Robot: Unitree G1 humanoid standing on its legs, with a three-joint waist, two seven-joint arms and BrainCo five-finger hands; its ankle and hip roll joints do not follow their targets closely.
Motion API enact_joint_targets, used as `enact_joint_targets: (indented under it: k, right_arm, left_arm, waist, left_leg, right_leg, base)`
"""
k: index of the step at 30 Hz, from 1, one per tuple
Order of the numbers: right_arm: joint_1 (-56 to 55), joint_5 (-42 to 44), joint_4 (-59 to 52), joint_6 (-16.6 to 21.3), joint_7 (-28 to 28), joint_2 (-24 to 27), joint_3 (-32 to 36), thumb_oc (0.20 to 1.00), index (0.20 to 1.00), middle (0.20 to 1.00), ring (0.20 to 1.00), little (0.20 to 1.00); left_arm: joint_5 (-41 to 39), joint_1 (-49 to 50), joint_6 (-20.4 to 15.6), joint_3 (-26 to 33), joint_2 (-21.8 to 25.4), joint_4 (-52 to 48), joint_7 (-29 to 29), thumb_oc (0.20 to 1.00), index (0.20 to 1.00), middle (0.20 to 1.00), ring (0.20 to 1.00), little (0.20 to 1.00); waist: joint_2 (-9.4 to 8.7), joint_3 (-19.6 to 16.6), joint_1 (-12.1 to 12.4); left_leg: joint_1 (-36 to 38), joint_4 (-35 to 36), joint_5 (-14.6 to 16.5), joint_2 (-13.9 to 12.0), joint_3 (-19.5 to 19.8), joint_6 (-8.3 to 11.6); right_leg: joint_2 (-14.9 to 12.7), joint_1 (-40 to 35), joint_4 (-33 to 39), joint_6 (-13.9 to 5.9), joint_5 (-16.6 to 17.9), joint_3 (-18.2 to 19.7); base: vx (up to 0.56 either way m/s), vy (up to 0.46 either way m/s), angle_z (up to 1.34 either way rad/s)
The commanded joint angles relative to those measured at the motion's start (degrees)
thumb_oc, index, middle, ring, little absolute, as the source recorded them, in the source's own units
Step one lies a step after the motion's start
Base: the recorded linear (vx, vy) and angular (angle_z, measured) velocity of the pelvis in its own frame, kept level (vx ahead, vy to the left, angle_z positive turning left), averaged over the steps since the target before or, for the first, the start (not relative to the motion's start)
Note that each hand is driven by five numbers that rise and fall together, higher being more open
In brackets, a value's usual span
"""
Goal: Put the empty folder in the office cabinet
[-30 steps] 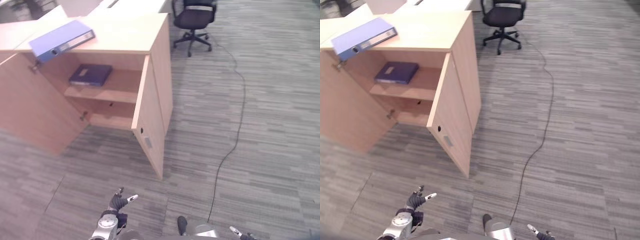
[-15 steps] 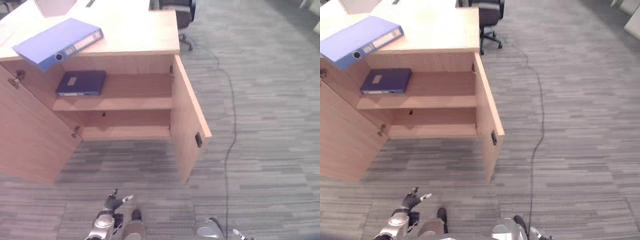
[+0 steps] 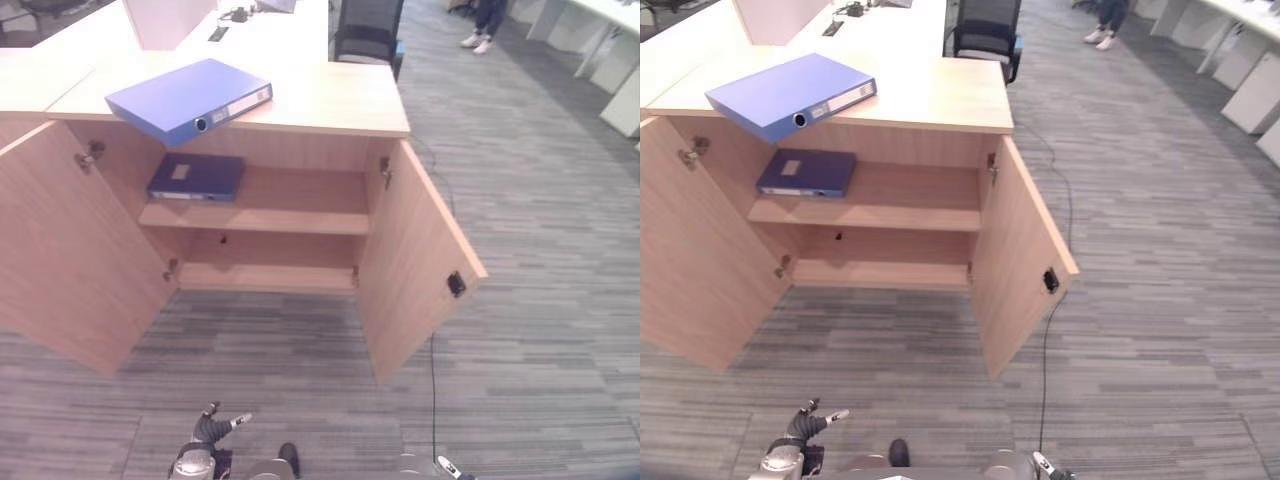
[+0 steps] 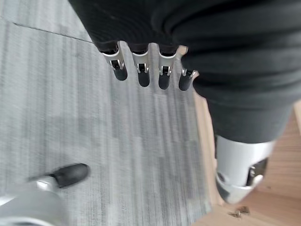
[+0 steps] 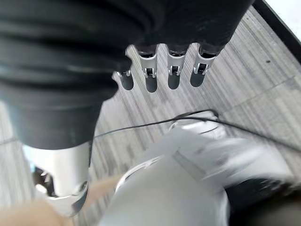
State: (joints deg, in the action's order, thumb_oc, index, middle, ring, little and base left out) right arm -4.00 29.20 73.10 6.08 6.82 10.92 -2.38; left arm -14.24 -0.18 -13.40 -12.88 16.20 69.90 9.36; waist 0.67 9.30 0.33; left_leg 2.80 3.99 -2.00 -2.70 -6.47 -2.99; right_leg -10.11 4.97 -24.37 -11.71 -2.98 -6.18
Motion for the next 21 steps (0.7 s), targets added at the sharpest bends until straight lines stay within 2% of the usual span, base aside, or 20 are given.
enact_joint_targets:
  k: [1, 3, 4, 6, 8, 12, 13, 14, 16, 17, 18, 19, 21]
  right_arm:
    - [1.91, -2.15, -0.35, 1.91, -0.17, 2.3, -2.49, 1.0, 1.0, 1.0, 1.0, 1.0]
    - [2.04, -2.01, -0.06, 1.99, 0.04, 2.19, -2.82, 1.0, 1.0, 1.0, 1.0, 1.0]
    - [2.03, -1.42, -0.09, 2.11, 0.03, 2.24, -2.86, 1.0, 1.0, 1.0, 1.0, 1.0]
    - [1.04, -1.29, 0.35, 2.08, 0.0, 2.27, -2.94, 1.0, 1.0, 1.0, 1.0, 1.0]
    - [0.96, -2.03, 1.29, 1.66, 0.18, 2.92, -2.94, 1.0, 1.0, 1.0, 1.0, 1.0]
    - [1.43, -3.48, 1.77, 1.23, 0.27, 4.42, -2.49, 1.0, 1.0, 1.0, 1.0, 1.0]
    - [1.96, -4.22, 1.83, 1.02, 0.3, 5.5, -1.58, 1.0, 1.0, 1.0, 1.0, 1.0]
    - [2.22, -4.36, 1.79, 0.8, 0.35, 5.97, -1.37, 1.0, 1.0, 1.0, 1.0, 1.0]
    - [2.79, -4.14, 1.94, 0.86, 0.41, 6.51, -1.37, 1.0, 1.0, 1.0, 1.0, 1.0]
    - [2.83, -4.09, 1.95, 0.93, 0.56, 6.57, -1.43, 1.0, 1.0, 1.0, 1.0, 1.0]
    - [2.62, -3.94, 1.76, 0.94, 0.61, 6.66, -1.35, 1.0, 1.0, 1.0, 1.0, 1.0]
    - [1.95, -4.02, -0.04, 1.02, 0.34, 6.8, -1.78, 1.0, 1.0, 1.0, 1.0, 1.0]
    - [1.71, -4.04, -0.59, 1.08, 0.27, 6.77, -2.01, 1.0, 1.0, 1.0, 1.0, 1.0]
  left_arm:
    - [1.99, -4.58, -0.7, 1.22, 1.6, -3.69, -1.27, 1.0, 1.0, 1.0, 1.0, 1.0]
    - [2.25, -4.62, -0.56, 0.9, 0.86, -3.97, -1.28, 1.0, 1.0, 1.0, 1.0, 1.0]
    - [1.88, -4.78, -0.53, 0.44, 0.37, -4.29, -1.41, 1.0, 1.0, 1.0, 1.0, 1.0]
    - [2.91, -4.54, -0.8, -0.48, -0.86, -4.64, -1.72, 1.0, 1.0, 1.0, 1.0, 1.0]
    - [2.77, -3.84, -0.88, -0.94, -1.82, -6.25, -2.07, 1.0, 1.0, 1.0, 1.0, 1.0]
    - [1.85, -3.42, -0.8, -1.52, -3.03, -7.63, -2.68, 1.0, 1.0, 1.0, 1.0, 1.0]
    - [2.7, -3.63, -0.82, -2.49, -3.16, -8.67, -3.1, 1.0, 1.0, 1.0, 1.0, 1.0]
    - [3.05, -3.46, -0.89, -2.79, -2.98, -9.12, -3.35, 1.0, 1.0, 1.0, 1.0, 1.0]
    - [2.72, -3.1, -0.87, -2.31, -2.91, -9.06, -3.1, 1.0, 1.0, 1.0, 1.0, 1.0]
    - [2.48, -2.94, -0.92, -1.89, -3.09, -8.45, -2.63, 1.0, 1.0, 1.0, 1.0, 1.0]
    - [2.05, -2.92, -1.1, -1.48, -3.25, -8.16, -2.24, 1.0, 1.0, 1.0, 1.0, 1.0]
    - [2.05, -2.66, -1.24, -0.99, -3.05, -7.03, -1.95, 1.0, 1.0, 1.0, 1.0, 1.0]
    - [2.17, -2.6, -1.21, -0.94, -2.91, -6.64, -1.85, 1.0, 1.0, 1.0, 1.0, 1.0]
  waist:
    - [-0.88, 2.48, -0.77]
    - [-1.02, 3.12, -1.07]
    - [-1.22, 3.31, -1.24]
    - [-1.85, 3.04, -1.62]
    - [-1.3, 3.08, -1.4]
    - [0.05, 3.79, -1.47]
    - [0.07, 4.41, -2.52]
    - [0.33, 4.86, -2.69]
    - [0.46, 5.38, -2.12]
    - [0.31, 5.45, -2.1]
    - [0.28, 5.38, -2.19]
    - [-0.16, 4.83, -2.21]
    - [-0.32, 4.59, -2.1]
  left_leg:
    - [1.74, 0.33, 1.07, -1.72, 3.72, 6.04]
    - [2.21, 0.58, 1.18, -0.29, 3.63, 5.68]
    - [2.46, 0.38, 1.52, 0.31, 3.39, 5.64]
    - [2.56, -0.35, 2.22, 1.85, 3.99, 5.32]
    - [2.59, -1.97, 3.15, 2.38, 3.54, 5.34]
    - [0.73, -7.08, 4.61, 2.6, 2.35, 6.15]
    - [-1.56, -12.69, 3.79, 1.64, -0.76, 9.04]
    - [-3.45, -17.47, 2.83, 0.65, -1.94, 10.19]
    - [-5.72, -23.35, 0.73, 0.32, -1.41, 11.38]
    - [-6.37, -24.49, -0.24, -0.53, -1.34, 11.63]
    - [-6.68, -23.66, -1.14, -2.49, -1.56, 11.65]
    - [-5.87, -19.45, -1.4, -6.33, -2.27, 11.09]
    - [-5.21, -17.37, -1.44, -7.15, -1.88, 10.87]
  right_leg:
    - [7.88, -0.97, 6.28, 1.54, -0.77, -1.34]
    - [10.43, 0.65, 7.08, 2.89, -1.01, -3.29]
    - [10.3, 0.08, 9.05, 4.13, -1.44, -4.5]
    - [10.27, -3.82, 14.82, 6.14, -1.74, -3.13]
    - [10.11, -5.57, 16.63, 6.79, -1.48, -1.73]
    - [8.54, -6.66, 18.17, 7.01, -1.44, -2.41]
    - [6.75, -7.13, 18.86, 7.26, -1.34, -2.6]
    - [6.57, -7.47, 19.14, 7.57, -1.53, -2.46]
    - [6.67, -8.83, 20.08, 8.3, -1.67, -1.4]
    - [6.09, -9.56, 20.42, 8.39, -1.73, -1.05]
    - [5.22, -10.24, 21.03, 8.07, -1.67, -1.01]
    - [3.51, -11.2, 22.26, 7.28, -1.67, -1.42]
    - [3.2, -11.44, 22.61, 6.96, -1.72, -1.3]
  base:
    - [0.01, 0.205, 0.06]
    - [0.04, 0.106, 0.19]
    - [0.09, 0.022, 0.29]
    - [0.09, -0.007, 0.27]
    - [0.06, -0.005, 0.23]
    - [-0.01, 0.028, -0.05]
    - [-0.09, 0.08, -0.01]
    - [-0.08, 0.051, 0.12]
    - [0.0, -0.005, 0.13]
    - [0.06, 0.052, -0.09]
    - [0.12, 0.154, -0.16]
    - [0.09, 0.136, -0.12]
    - [0.09, 0.096, 0.06]
